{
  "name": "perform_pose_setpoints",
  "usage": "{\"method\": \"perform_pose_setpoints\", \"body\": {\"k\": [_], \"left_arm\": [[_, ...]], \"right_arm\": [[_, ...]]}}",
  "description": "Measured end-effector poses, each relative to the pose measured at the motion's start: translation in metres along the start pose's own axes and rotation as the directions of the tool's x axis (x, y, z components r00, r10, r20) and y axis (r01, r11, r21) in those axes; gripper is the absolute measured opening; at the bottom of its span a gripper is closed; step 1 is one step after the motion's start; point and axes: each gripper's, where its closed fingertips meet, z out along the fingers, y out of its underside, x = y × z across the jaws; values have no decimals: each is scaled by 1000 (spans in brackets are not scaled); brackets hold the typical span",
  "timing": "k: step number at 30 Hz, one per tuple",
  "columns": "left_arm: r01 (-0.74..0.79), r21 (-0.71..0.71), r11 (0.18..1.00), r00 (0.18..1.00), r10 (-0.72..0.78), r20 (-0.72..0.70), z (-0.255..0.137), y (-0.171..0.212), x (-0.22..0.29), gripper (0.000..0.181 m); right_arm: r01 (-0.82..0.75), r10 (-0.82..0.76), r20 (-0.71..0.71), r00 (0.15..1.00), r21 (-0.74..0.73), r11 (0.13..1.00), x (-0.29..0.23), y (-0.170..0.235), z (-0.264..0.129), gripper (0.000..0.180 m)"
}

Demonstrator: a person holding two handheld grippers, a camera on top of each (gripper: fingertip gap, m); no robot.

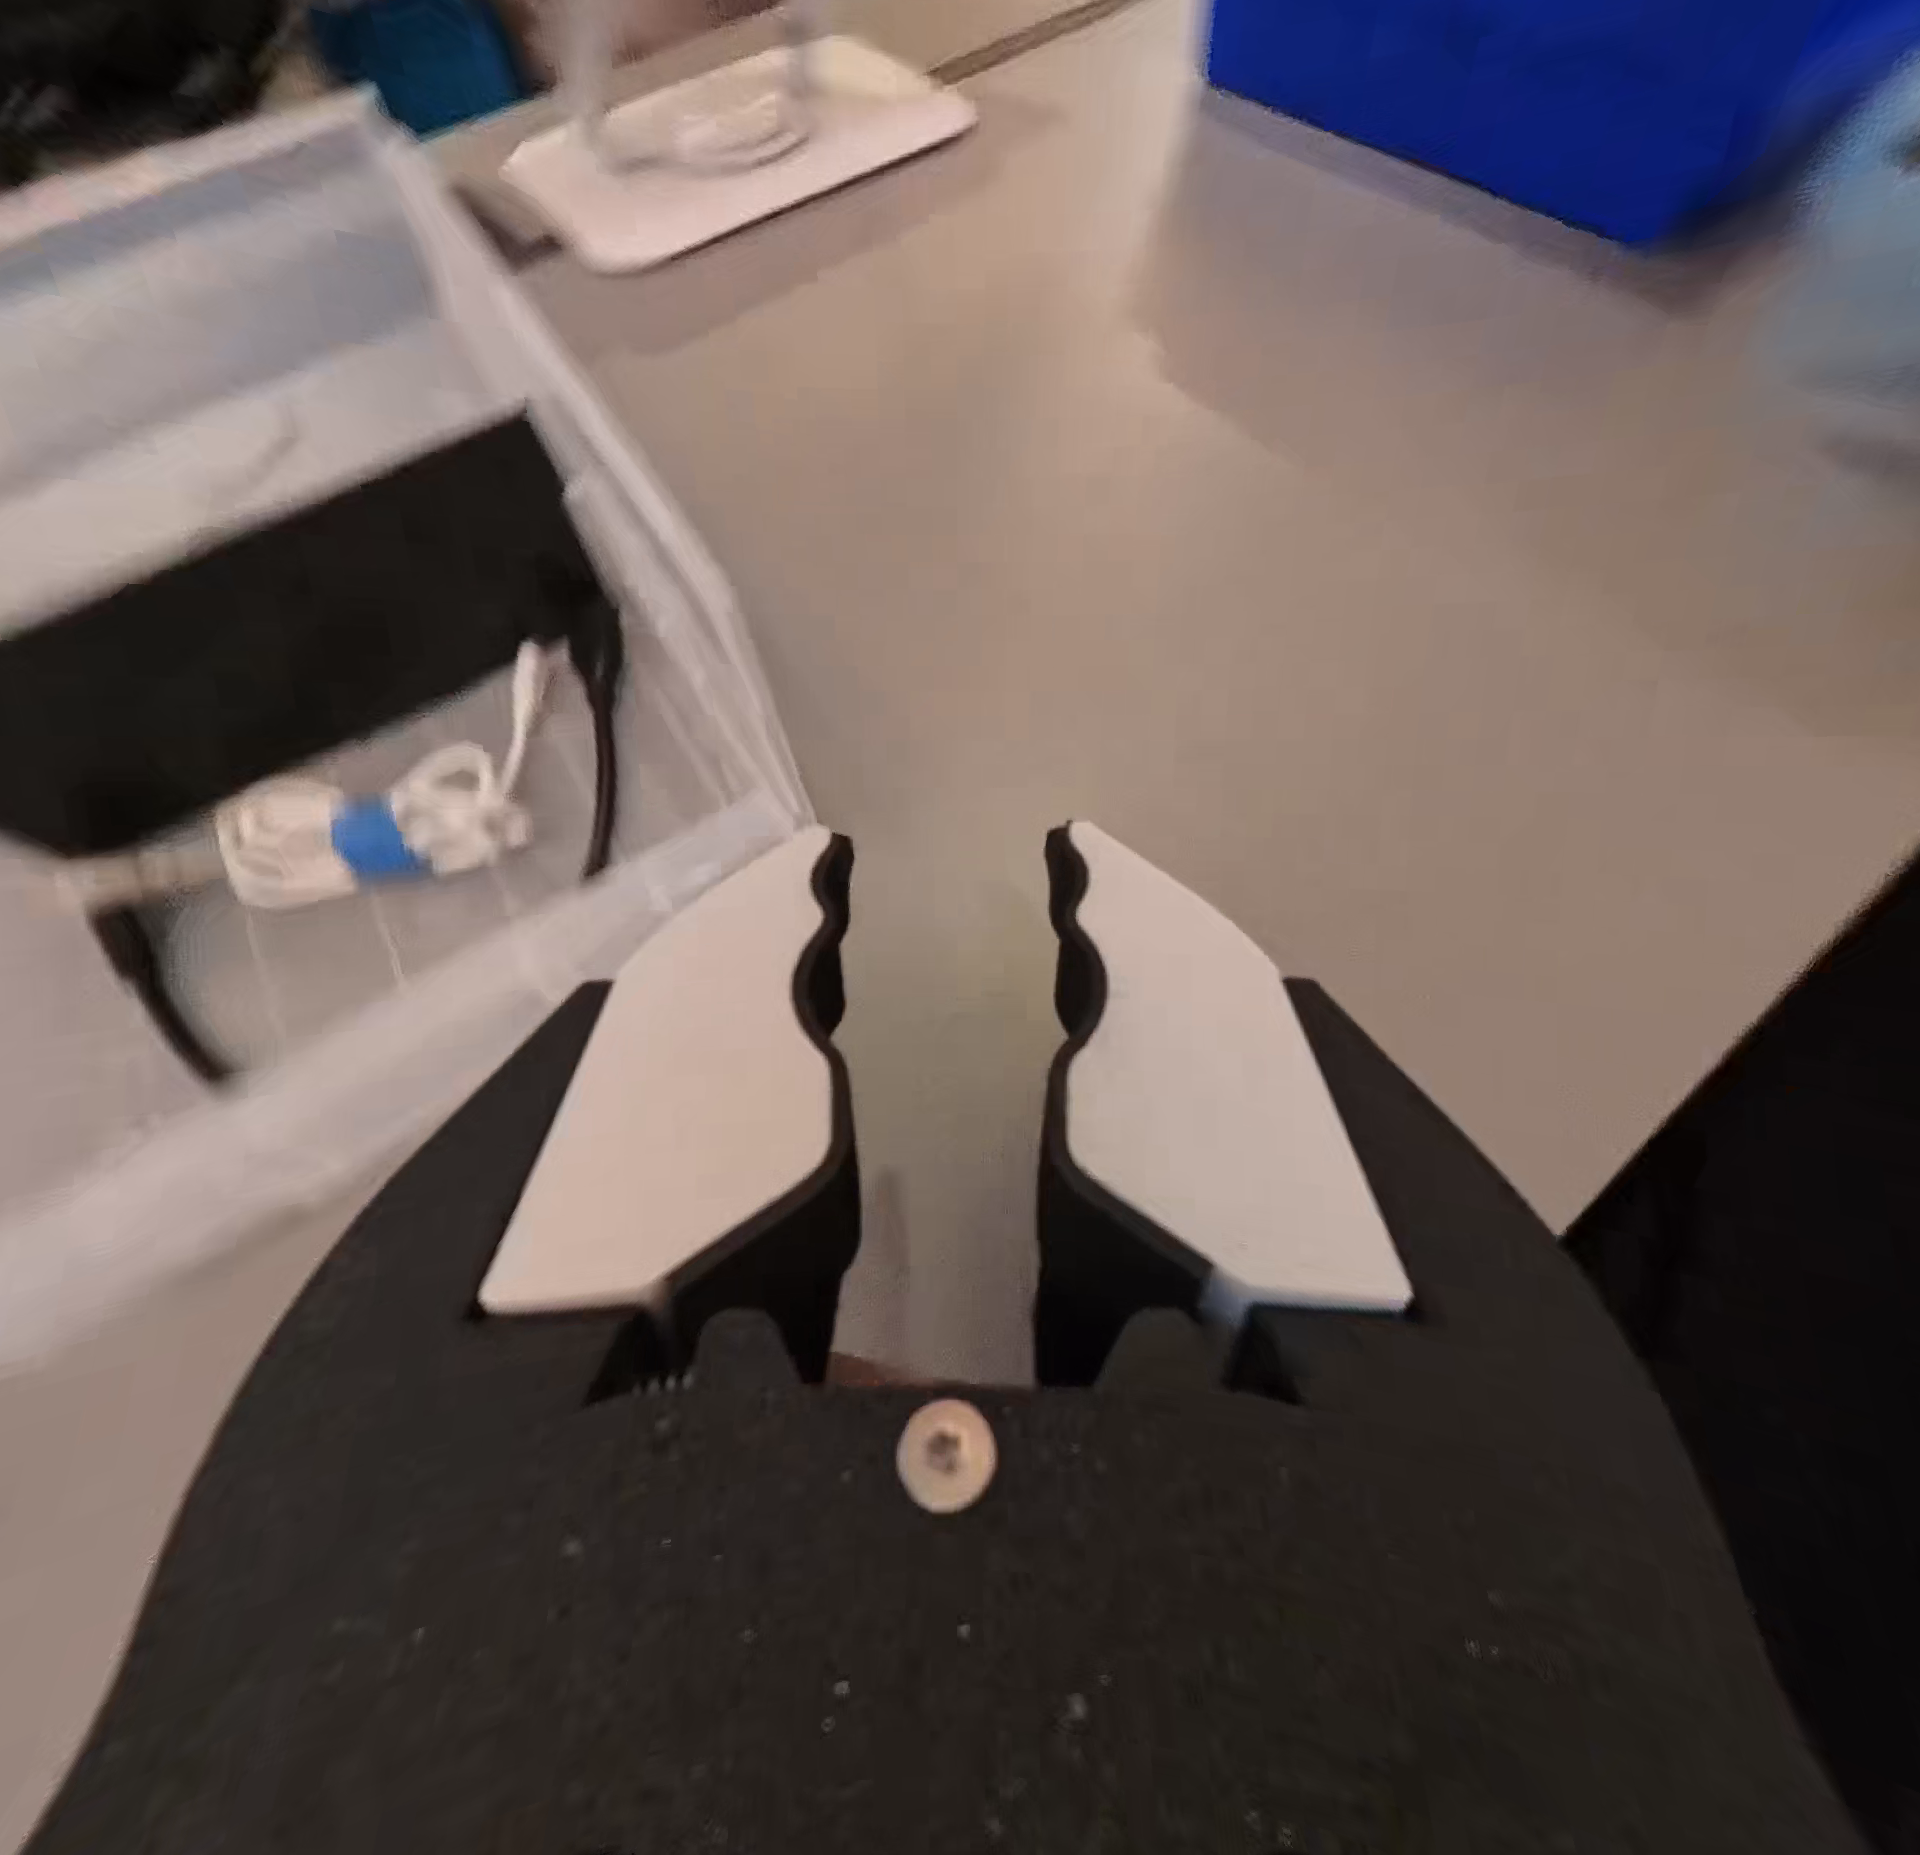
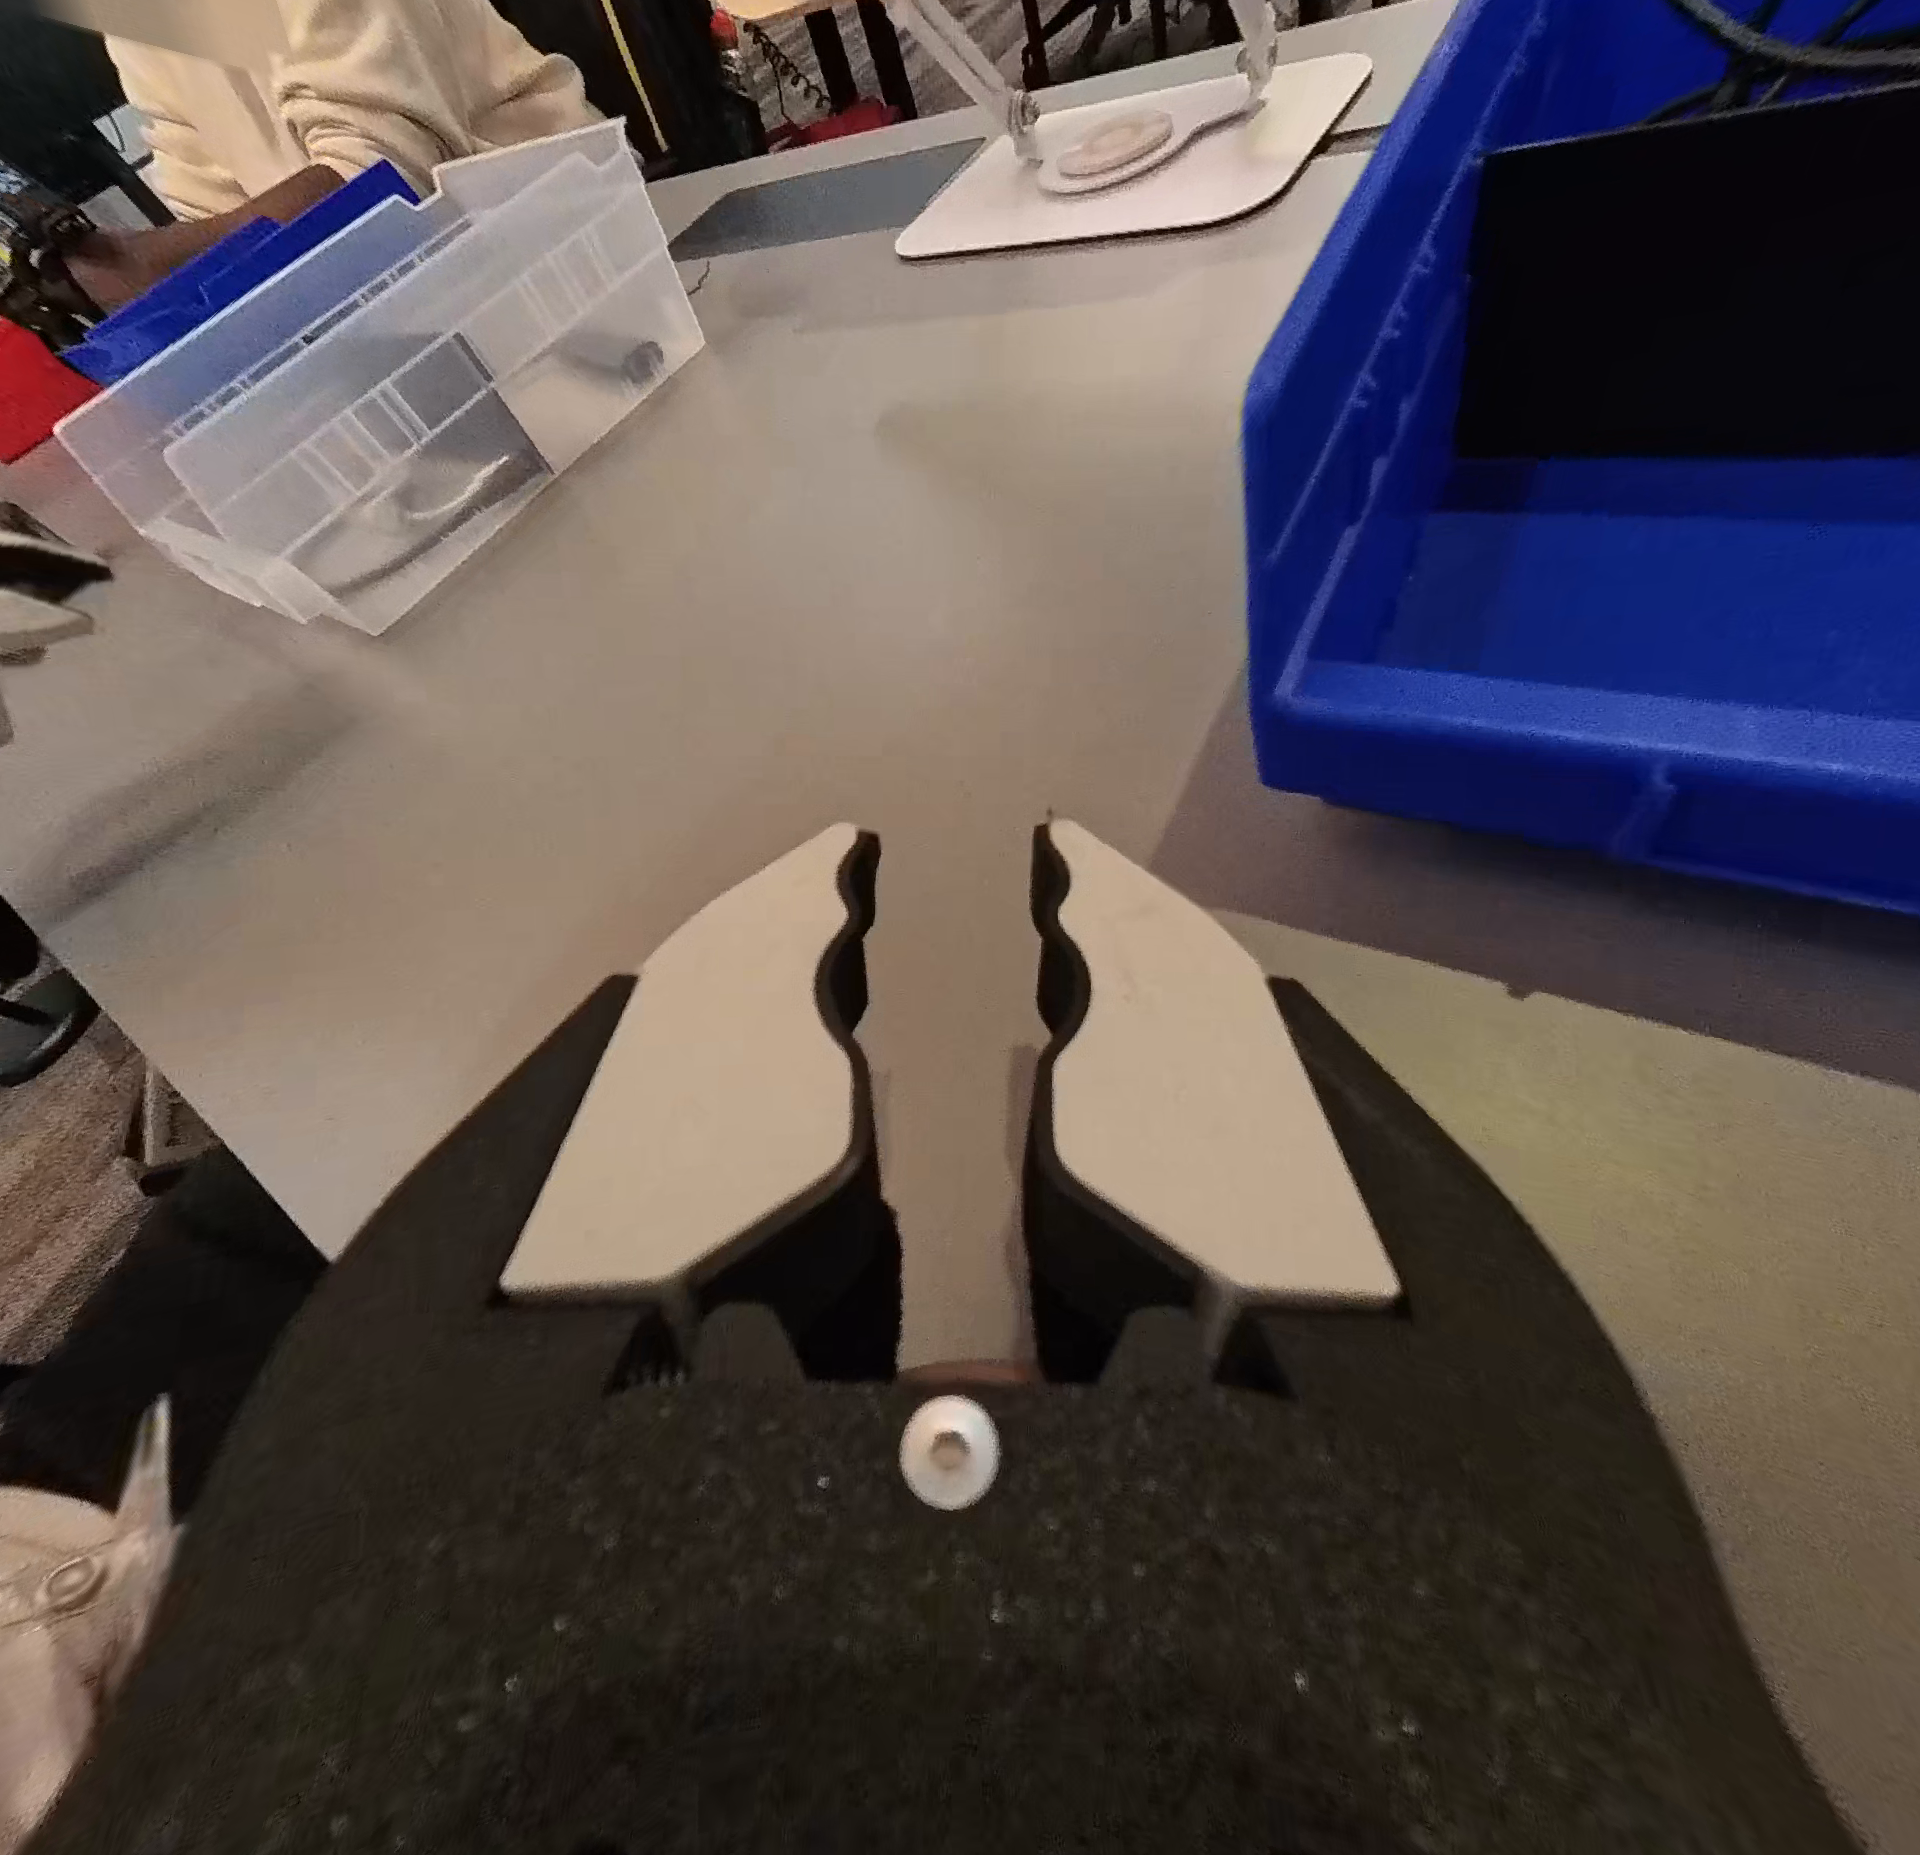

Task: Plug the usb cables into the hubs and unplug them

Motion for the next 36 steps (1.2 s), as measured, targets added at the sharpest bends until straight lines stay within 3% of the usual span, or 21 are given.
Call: {"method": "perform_pose_setpoints", "body": {"k": [1, 3, 5, 9, 12, 13, 16, 19, 21, 25, 28, 32, 34, 36], "left_arm": [[-111, 0, 994, 991, 111, -74, -2, -5, -2, 39], [-323, -65, 944, 937, 310, -159, -1, -7, -28, 27], [-452, -176, 875, 888, 421, -185, 10, -8, -72, 34], [-508, -322, 799, 858, 435, -273, 47, -11, -135, 46], [-557, -497, 666, 830, 415, -374, 72, 22, -154, 51], [-554, -543, 631, 832, 384, -401, 77, 33, -154, 64], [-552, -633, 542, 833, 331, -443, 83, 56, -153, 55], [-569, -620, 539, 822, 350, -450, 82, 56, -150, 44], [-593, -613, 522, 805, 392, -446, 74, 54, -153, 14], [-577, -556, 598, 817, 442, -372, 50, 21, -151, 11], [-618, -474, 627, 784, 532, -318, 28, -27, -129, 11], [-748, -226, 624, 660, 666, -348, 16, -100, -32, 11], [-818, -83, 570, 546, 721, -427, 25, -110, 38, 11], [-871, 28, 490, 408, 754, -514, 47, -96, 105, 11]], "right_arm": [[5, -5, 7, 1000, -2, 1000, -2, 0, 1, 28], [33, -33, 20, 999, -11, 999, -7, 2, 3, 28], [57, -56, 22, 998, -27, 998, -8, 5, 5, 28], [56, -55, 35, 998, -36, 998, -11, 7, 6, 28], [63, -62, 32, 998, -36, 997, -11, 7, 4, 28], [65, -64, 29, 998, -38, 997, -10, 7, 4, 28], [55, -54, 26, 998, -47, 997, -7, 9, 3, 28], [34, -32, 38, 999, -55, 998, -6, 12, 3, 28], [29, -27, 43, 999, -55, 998, -7, 12, 2, 28], [25, -22, 58, 998, -54, 998, -11, 13, 1, 28], [26, -22, 64, 998, -49, 998, -14, 12, 0, 27], [27, -25, 67, 997, -35, 999, -17, 10, -3, 27], [28, -26, 71, 997, -27, 999, -18, 8, -4, 27], [28, -26, 73, 997, -17, 999, -19, 7, -6, 27]]}}
